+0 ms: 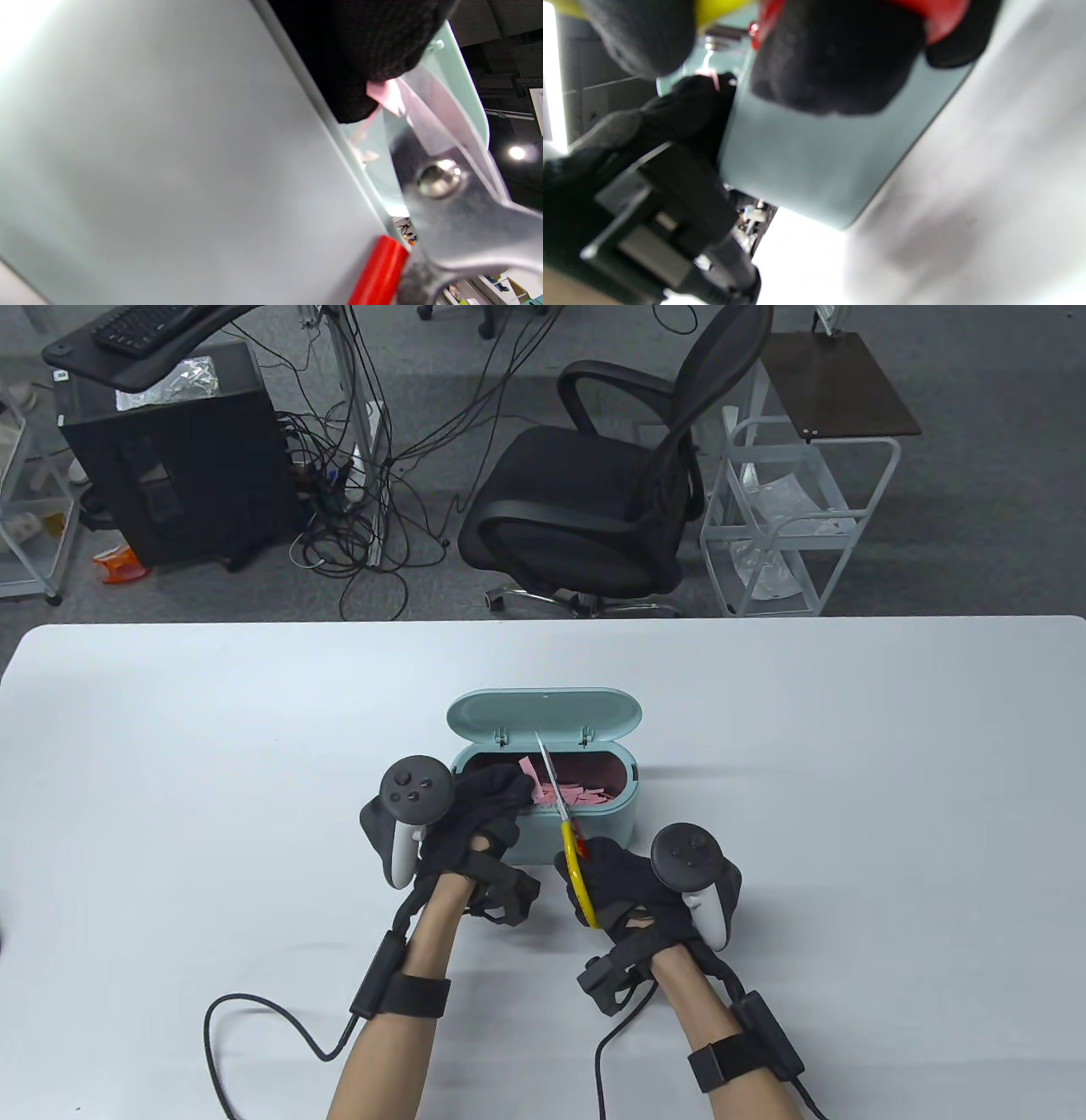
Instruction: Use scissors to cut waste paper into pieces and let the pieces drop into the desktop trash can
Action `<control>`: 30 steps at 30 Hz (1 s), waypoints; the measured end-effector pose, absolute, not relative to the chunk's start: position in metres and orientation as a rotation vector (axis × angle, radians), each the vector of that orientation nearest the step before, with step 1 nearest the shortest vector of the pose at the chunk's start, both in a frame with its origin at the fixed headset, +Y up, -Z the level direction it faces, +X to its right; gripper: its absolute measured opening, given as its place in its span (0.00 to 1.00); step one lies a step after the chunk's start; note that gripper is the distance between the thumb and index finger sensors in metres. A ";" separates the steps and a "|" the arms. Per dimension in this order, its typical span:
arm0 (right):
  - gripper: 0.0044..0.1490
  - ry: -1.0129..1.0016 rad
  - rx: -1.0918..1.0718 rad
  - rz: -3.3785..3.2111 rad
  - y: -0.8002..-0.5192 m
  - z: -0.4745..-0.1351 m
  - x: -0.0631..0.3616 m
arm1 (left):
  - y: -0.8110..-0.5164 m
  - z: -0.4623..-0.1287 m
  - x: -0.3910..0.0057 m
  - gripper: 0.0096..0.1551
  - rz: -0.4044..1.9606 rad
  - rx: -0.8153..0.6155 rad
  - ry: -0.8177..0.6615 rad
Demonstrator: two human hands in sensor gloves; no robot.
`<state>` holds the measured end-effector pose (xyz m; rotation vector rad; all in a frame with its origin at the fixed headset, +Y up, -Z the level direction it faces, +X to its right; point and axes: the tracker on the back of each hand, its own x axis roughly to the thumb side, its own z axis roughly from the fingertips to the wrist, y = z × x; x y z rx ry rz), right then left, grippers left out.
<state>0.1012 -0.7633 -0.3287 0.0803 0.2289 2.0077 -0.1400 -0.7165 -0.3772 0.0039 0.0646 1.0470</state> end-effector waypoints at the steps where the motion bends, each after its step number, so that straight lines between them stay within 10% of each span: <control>1: 0.37 0.217 0.073 2.013 -0.763 -0.328 0.103 | -0.716 -0.377 -0.140 0.22 1.048 0.012 0.068; 15: 0.37 0.189 0.085 2.021 -0.760 -0.321 0.121 | -0.703 -0.363 -0.130 0.22 0.693 0.344 0.048; 30: 0.37 0.178 0.094 2.030 -0.757 -0.315 0.130 | -0.689 -0.345 -0.131 0.29 0.591 0.346 -0.127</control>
